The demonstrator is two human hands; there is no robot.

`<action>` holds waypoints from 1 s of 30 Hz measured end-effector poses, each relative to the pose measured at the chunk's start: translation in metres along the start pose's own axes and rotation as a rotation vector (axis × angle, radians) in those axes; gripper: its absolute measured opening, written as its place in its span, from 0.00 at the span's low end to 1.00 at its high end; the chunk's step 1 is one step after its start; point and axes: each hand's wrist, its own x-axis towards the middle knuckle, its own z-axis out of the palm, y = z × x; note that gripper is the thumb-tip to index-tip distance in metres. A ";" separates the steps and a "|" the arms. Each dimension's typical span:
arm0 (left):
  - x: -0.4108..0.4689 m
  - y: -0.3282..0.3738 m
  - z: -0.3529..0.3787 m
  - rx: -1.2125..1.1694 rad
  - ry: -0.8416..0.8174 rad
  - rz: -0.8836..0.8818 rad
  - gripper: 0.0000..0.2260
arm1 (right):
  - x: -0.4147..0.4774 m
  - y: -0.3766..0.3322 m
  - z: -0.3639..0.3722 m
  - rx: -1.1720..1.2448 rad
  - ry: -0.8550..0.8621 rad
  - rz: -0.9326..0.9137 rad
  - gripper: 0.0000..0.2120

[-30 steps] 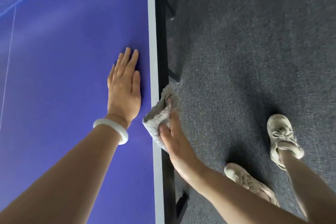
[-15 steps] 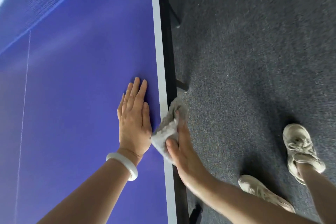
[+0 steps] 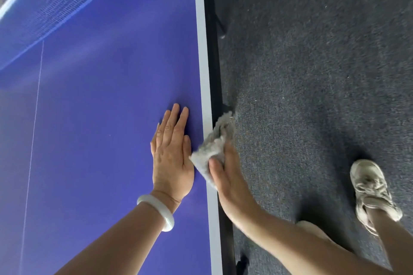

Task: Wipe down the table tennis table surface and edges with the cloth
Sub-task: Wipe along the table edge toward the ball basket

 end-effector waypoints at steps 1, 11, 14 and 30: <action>0.000 0.000 0.000 0.006 0.000 0.008 0.23 | 0.020 -0.007 0.000 -0.019 0.031 0.004 0.32; -0.001 -0.002 -0.001 0.030 -0.001 0.030 0.23 | 0.085 -0.030 -0.006 -0.019 0.110 0.007 0.29; 0.001 -0.003 -0.001 0.016 0.012 0.030 0.22 | 0.051 -0.012 -0.012 -0.015 -0.006 0.069 0.37; 0.162 0.012 -0.016 0.146 0.046 0.046 0.20 | 0.059 -0.021 -0.029 0.003 -0.158 0.186 0.39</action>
